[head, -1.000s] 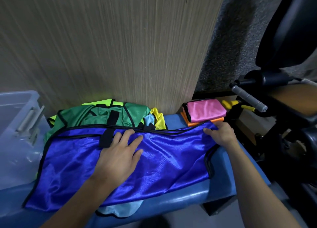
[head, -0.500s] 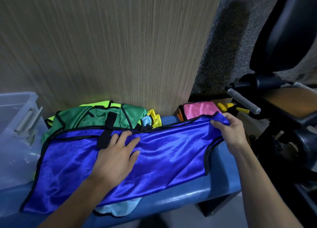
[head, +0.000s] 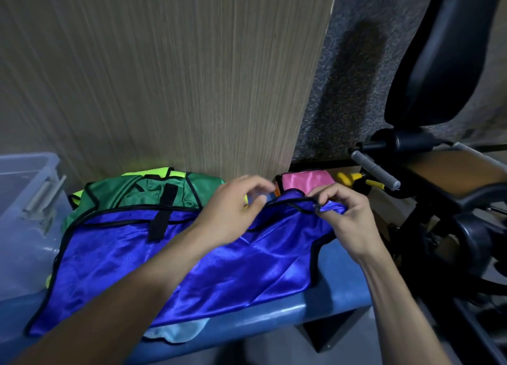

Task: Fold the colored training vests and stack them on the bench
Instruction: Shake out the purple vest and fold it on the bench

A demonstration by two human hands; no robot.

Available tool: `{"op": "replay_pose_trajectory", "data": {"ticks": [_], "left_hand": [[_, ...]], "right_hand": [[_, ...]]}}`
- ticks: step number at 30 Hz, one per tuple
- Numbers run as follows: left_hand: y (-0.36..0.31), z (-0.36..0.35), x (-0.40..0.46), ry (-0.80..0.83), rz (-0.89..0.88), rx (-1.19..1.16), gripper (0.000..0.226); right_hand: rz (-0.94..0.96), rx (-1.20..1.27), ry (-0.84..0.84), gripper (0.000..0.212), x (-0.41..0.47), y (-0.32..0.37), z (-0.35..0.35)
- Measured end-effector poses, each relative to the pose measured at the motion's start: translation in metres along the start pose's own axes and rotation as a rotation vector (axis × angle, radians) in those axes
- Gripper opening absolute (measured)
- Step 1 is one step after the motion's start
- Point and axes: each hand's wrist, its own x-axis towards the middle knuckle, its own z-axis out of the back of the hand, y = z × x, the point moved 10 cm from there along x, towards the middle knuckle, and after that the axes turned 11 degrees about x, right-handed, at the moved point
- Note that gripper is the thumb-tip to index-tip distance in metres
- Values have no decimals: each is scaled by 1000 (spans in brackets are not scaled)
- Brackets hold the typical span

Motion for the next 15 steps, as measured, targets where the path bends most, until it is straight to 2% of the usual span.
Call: {"op": "replay_pose_trajectory", "data": {"ticks": [4,6,8,11,15], "left_hand": [[-9,-58,38,354,107,-334,21],[-6,-80,39,490,131,-310,18],[-4,-85,41,523,144,-277,21],[-8,-82,51,516,175,-349,32],[-13,-77,67,454,187,-393,32]], "right_hand": [[49,66,24,31,-6,13,-5],[59,84,35,22,-8,15,-5],[52,56,49,28,-8,11,-3],[44,-52,99,38,-9,5,-4],[73,-143,58,23,-10,10,3]]}}
